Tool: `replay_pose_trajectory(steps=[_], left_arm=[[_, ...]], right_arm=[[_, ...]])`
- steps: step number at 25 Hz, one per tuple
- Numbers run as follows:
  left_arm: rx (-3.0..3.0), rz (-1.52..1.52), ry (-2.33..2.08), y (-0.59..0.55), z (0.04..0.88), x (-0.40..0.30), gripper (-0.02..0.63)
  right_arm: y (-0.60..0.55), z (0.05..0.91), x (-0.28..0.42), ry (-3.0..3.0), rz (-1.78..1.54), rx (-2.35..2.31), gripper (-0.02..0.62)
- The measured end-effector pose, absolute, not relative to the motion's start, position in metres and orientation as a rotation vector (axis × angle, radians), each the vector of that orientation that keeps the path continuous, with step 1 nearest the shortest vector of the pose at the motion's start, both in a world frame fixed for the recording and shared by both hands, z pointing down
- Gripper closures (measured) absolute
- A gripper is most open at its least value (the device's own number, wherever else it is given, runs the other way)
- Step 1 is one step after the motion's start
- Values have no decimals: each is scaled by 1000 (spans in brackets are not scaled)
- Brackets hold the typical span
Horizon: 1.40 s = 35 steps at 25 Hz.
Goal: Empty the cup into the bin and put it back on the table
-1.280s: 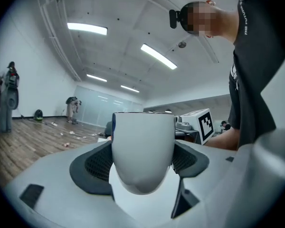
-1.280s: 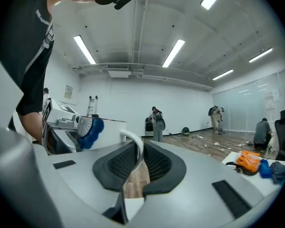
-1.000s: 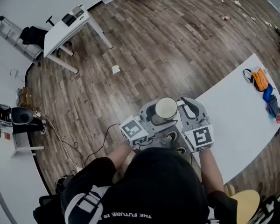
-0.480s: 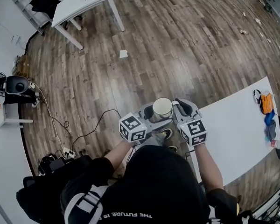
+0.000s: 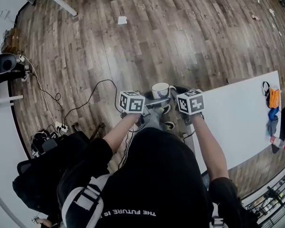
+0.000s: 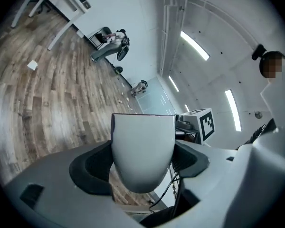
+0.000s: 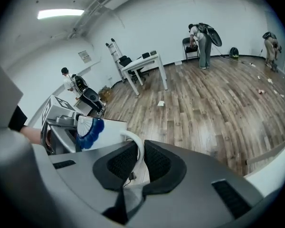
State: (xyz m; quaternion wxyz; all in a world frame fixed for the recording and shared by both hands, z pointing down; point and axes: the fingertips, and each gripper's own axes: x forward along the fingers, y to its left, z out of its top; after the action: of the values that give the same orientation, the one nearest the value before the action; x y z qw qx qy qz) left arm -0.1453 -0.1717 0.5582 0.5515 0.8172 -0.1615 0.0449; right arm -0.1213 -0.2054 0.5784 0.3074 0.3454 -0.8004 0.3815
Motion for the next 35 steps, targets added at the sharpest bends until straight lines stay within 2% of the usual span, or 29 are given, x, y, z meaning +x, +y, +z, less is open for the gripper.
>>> replay_pose_trajectory(steps=[35], left_arm=[[1787, 137, -341, -150, 599, -150, 235]], right_arm=[[-184, 624, -127, -1984, 1059, 835, 546]])
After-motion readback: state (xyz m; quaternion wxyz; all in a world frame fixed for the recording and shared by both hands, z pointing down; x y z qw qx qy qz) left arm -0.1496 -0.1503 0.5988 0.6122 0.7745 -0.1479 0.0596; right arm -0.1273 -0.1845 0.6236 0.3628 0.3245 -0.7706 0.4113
